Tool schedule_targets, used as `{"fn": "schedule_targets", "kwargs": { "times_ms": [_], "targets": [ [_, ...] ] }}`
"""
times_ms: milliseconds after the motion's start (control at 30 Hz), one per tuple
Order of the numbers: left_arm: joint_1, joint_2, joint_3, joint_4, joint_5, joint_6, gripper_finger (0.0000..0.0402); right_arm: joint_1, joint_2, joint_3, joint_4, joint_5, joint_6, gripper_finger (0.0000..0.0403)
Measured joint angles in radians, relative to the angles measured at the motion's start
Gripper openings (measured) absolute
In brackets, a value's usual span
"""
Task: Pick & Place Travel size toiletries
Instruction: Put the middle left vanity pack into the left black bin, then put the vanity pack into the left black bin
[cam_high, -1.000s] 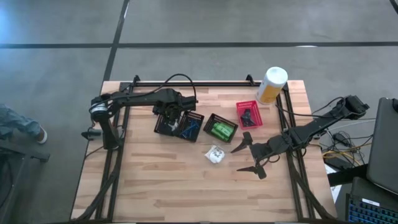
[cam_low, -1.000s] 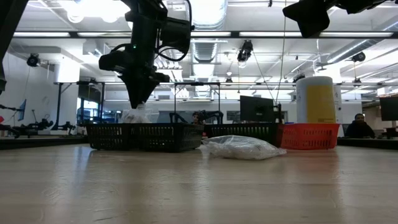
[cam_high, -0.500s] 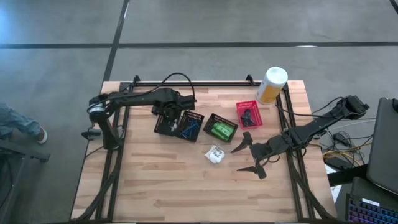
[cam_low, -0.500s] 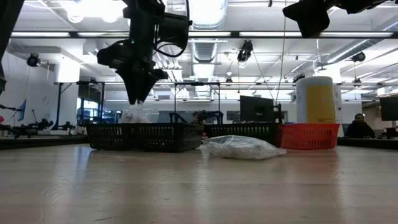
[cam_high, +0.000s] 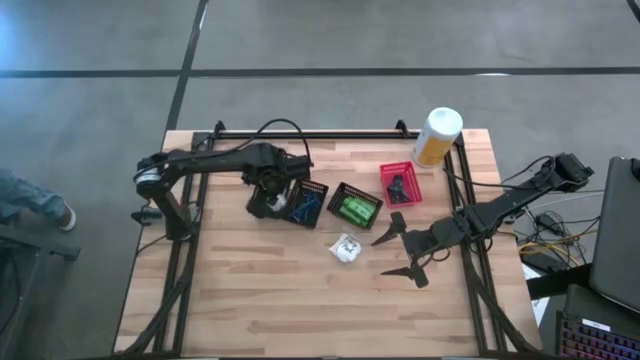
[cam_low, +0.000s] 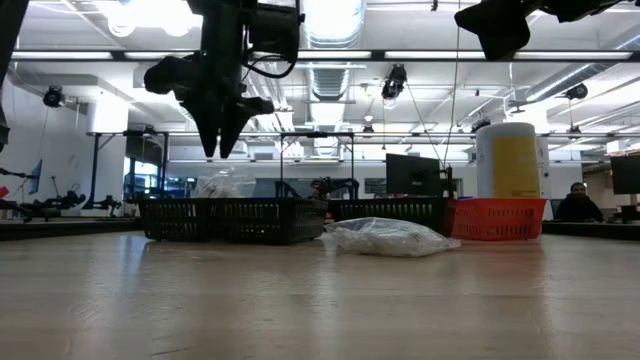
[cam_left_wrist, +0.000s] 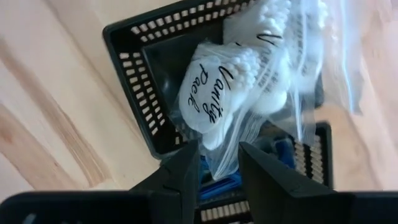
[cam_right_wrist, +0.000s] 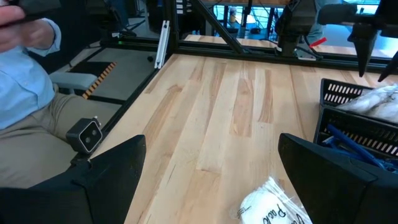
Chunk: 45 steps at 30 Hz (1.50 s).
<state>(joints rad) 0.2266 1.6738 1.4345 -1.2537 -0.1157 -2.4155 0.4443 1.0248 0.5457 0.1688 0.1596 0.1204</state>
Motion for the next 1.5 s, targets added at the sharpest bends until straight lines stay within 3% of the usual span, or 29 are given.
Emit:
{"fn": "schedule_targets", "kwargs": {
  "times_ms": [267, 433, 500, 1100, 1333, 1500],
  "targets": [
    [-0.056, -0.016, 0.0, -0.026, -0.011, 0.4, 0.0115, 0.0, 0.0, 0.0, 0.0, 0.0, 0.0, 0.0364],
    [-0.102, -0.016, -0.032, -0.051, 0.087, 0.85, 0.0115, 0.0, 0.0, 0.0, 0.0, 0.0, 0.0, 0.0364],
    [-0.115, -0.016, -0.049, -0.043, 0.151, 0.965, 0.0115, 0.0, 0.0, 0.0, 0.0, 0.0, 0.0, 0.0364],
    [-0.219, -0.016, -0.195, 0.278, 0.287, 1.255, 0.0115, 0.0, 0.0, 0.0, 0.0, 0.0, 0.0, 0.0364],
    [-0.271, -0.016, -0.213, 0.448, 0.216, 1.426, 0.0115, 0.0, 0.0, 0.0, 0.0, 0.0, 0.0, 0.0364],
    [-0.326, -0.006, -0.214, 0.471, 0.118, 1.451, 0.0115, 0.0, 0.0, 0.0, 0.0, 0.0, 0.0, 0.0364]
  ]
}}
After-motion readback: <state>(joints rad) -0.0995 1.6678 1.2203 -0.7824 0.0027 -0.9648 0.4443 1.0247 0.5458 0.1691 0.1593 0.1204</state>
